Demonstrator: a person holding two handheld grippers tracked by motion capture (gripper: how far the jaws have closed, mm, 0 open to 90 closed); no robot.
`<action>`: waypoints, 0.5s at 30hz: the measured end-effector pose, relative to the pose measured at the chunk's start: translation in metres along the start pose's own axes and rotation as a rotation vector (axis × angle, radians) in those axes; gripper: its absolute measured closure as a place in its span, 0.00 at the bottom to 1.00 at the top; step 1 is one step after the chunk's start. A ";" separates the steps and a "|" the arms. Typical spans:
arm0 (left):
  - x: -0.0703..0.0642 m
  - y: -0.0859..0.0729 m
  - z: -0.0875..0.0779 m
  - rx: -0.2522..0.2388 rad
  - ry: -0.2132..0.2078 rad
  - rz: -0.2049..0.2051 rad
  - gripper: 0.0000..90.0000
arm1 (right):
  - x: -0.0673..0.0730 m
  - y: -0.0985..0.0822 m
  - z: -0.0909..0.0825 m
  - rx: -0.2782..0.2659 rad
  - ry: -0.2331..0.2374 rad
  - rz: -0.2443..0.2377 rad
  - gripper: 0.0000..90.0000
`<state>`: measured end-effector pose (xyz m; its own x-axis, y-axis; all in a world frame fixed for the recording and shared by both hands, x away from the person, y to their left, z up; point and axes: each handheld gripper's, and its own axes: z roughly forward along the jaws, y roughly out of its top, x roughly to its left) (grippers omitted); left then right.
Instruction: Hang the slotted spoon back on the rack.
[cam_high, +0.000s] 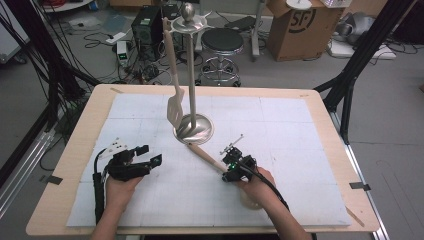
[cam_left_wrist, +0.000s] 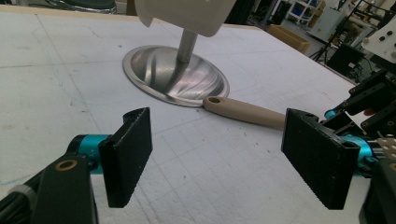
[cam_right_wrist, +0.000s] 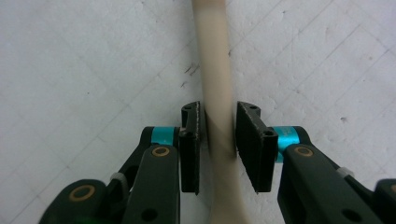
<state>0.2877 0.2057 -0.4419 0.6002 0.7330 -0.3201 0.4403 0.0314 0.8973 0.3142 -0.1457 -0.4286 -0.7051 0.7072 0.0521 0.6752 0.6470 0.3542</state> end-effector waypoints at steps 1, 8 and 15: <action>-0.001 0.000 0.000 0.001 -0.002 0.002 0.28 | 0.003 0.000 0.000 0.001 -0.023 -0.012 0.78; -0.003 0.000 0.002 0.004 -0.004 0.008 0.28 | 0.004 -0.002 0.001 -0.014 -0.030 -0.025 0.81; 0.000 0.000 0.000 0.006 0.003 0.002 0.28 | 0.009 -0.022 -0.003 -0.177 -0.090 -0.078 0.87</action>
<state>0.2878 0.2052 -0.4422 0.5994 0.7349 -0.3174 0.4428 0.0260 0.8963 0.2918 -0.1546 -0.4329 -0.7258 0.6850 -0.0624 0.5654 0.6459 0.5130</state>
